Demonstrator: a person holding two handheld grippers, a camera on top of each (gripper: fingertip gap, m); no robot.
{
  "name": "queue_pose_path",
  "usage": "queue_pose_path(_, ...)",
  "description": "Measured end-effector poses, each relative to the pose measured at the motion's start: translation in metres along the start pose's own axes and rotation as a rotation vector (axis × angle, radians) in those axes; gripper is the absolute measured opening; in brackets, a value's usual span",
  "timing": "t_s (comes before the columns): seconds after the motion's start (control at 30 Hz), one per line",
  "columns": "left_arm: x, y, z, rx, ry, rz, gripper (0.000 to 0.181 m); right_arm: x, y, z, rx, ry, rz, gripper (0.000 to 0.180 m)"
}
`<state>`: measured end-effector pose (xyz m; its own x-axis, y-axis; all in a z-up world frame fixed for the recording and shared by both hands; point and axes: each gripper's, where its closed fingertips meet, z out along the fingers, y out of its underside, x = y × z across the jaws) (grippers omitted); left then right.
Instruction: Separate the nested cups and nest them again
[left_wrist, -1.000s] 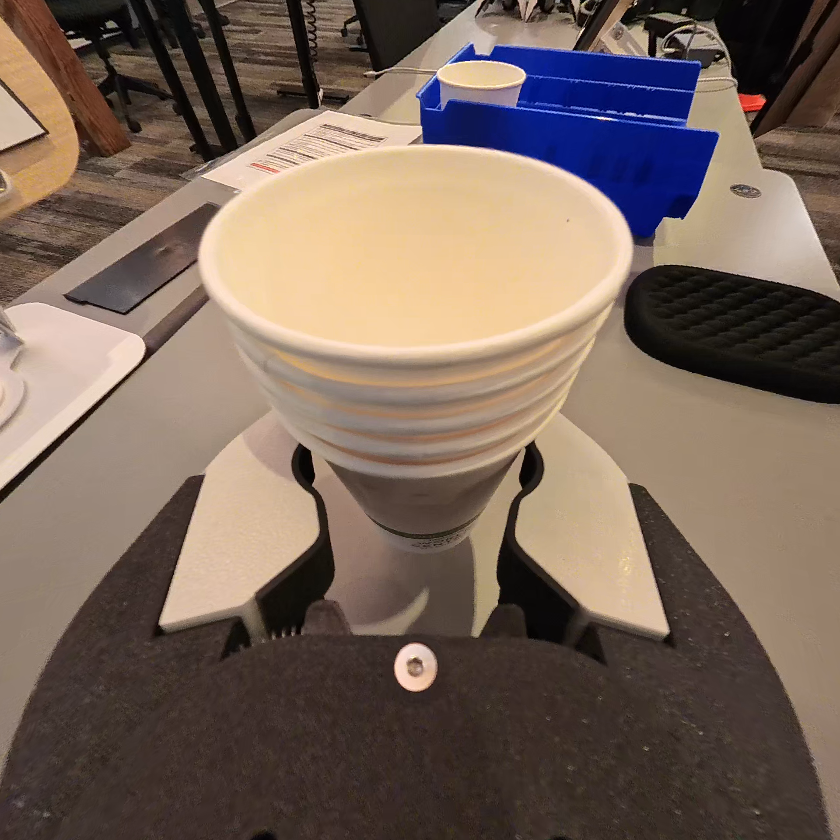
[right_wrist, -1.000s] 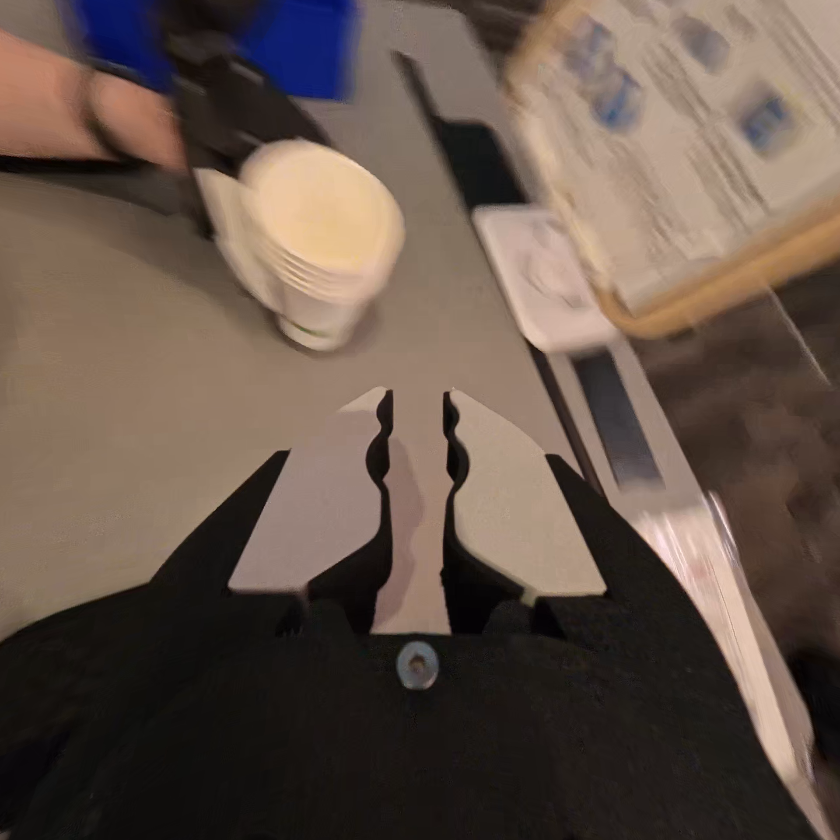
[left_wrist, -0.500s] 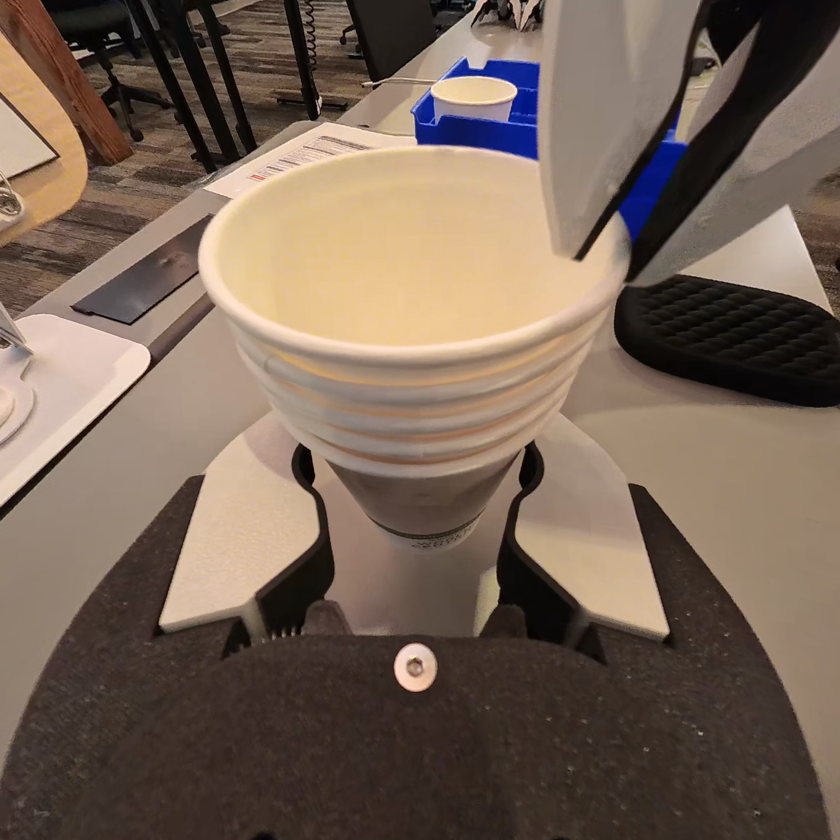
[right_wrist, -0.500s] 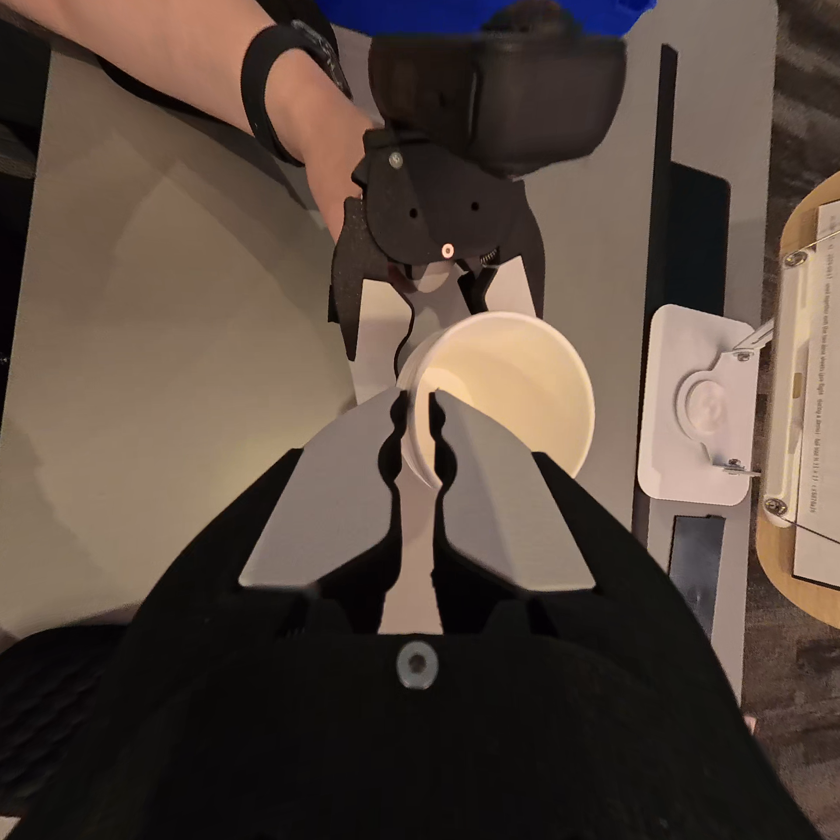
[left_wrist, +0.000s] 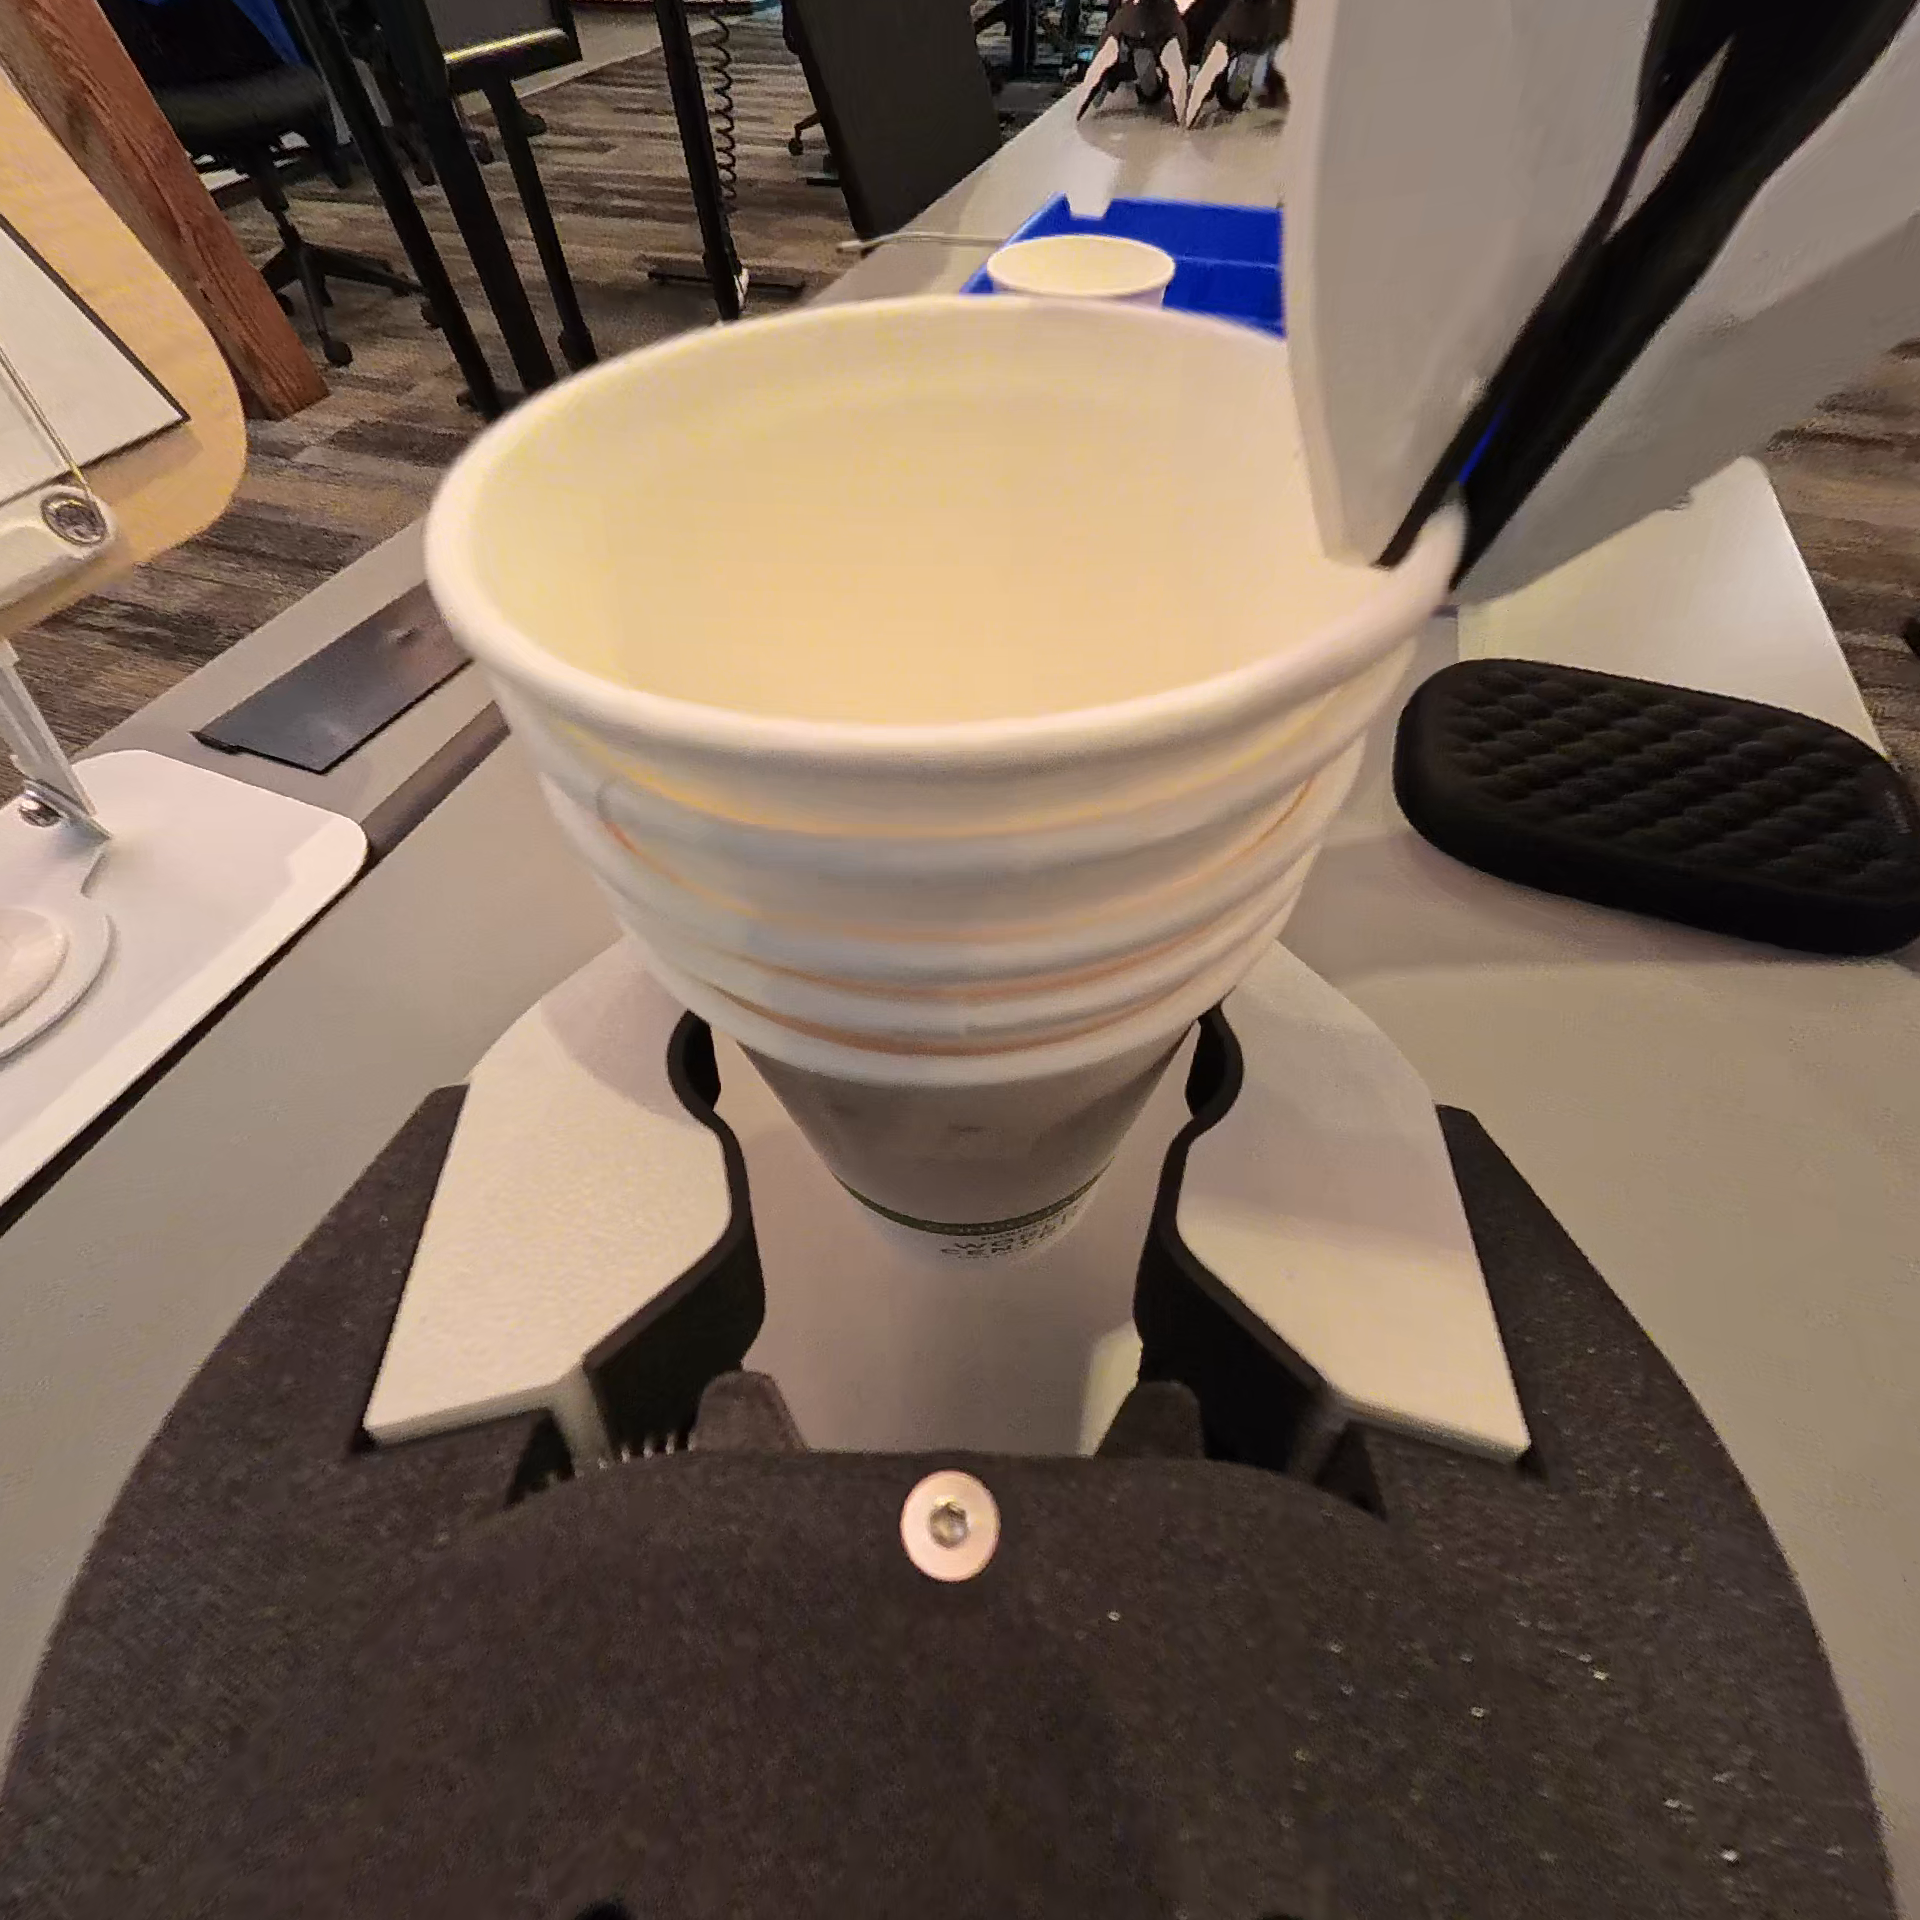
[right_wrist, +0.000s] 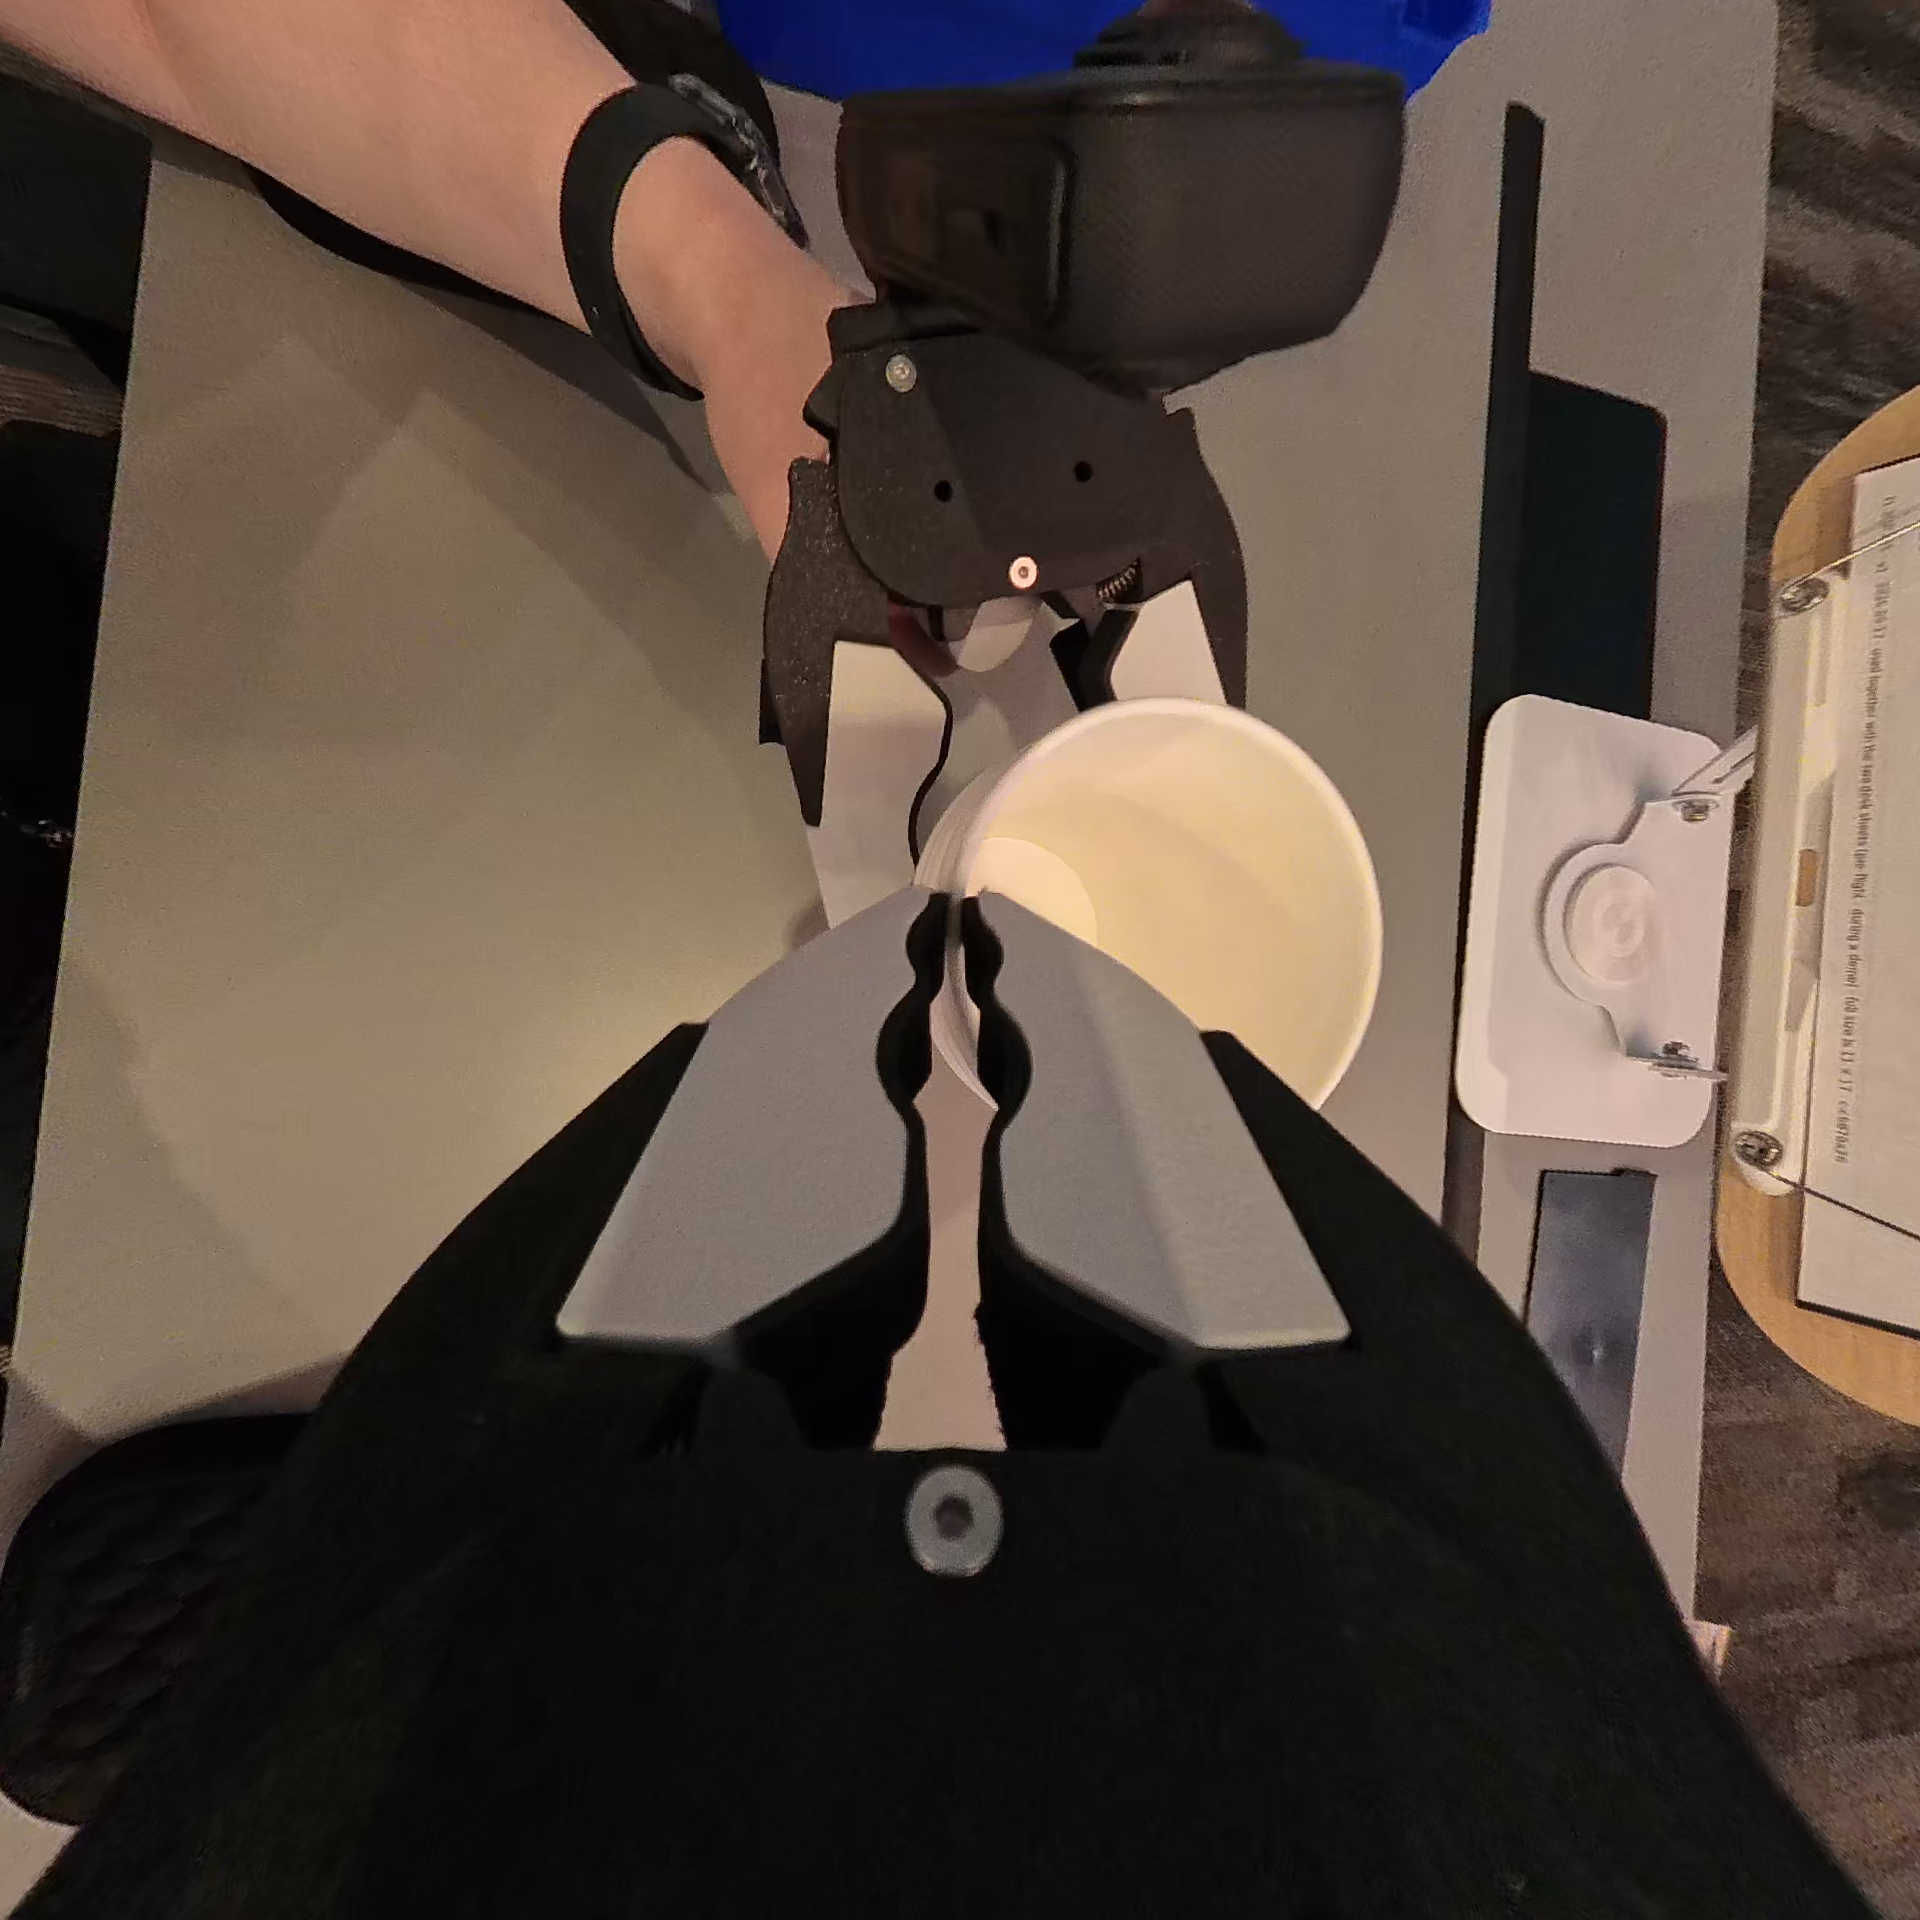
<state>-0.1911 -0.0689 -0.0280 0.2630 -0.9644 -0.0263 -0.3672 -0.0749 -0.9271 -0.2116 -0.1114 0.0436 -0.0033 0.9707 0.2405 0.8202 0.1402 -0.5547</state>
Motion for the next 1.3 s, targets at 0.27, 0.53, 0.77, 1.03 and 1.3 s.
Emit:
queue_pose_path(0.27, 0.001, 0.003, 0.002, -0.009, 0.000, 0.000, 0.089, 0.004, -0.010, -0.021, 0.028, 0.045, -0.010, 0.002)
queue_pose_path(0.53, 0.000, 0.004, 0.002, -0.011, 0.000, -0.003, 0.089, 0.014, -0.026, -0.060, 0.076, 0.140, -0.032, 0.002)
queue_pose_path(0.77, -0.002, 0.007, 0.003, -0.018, -0.002, -0.009, 0.089, 0.030, -0.017, -0.147, 0.131, 0.344, 0.003, 0.002)
queue_pose_path(1.03, -0.004, 0.007, 0.003, -0.021, -0.009, -0.002, 0.089, 0.072, 0.181, -0.274, -0.130, 0.798, 0.451, 0.002)
queue_pose_path(1.3, -0.008, 0.013, 0.005, -0.036, -0.015, -0.009, 0.089, 0.049, 0.373, -0.287, -0.353, 0.927, 0.864, 0.002)
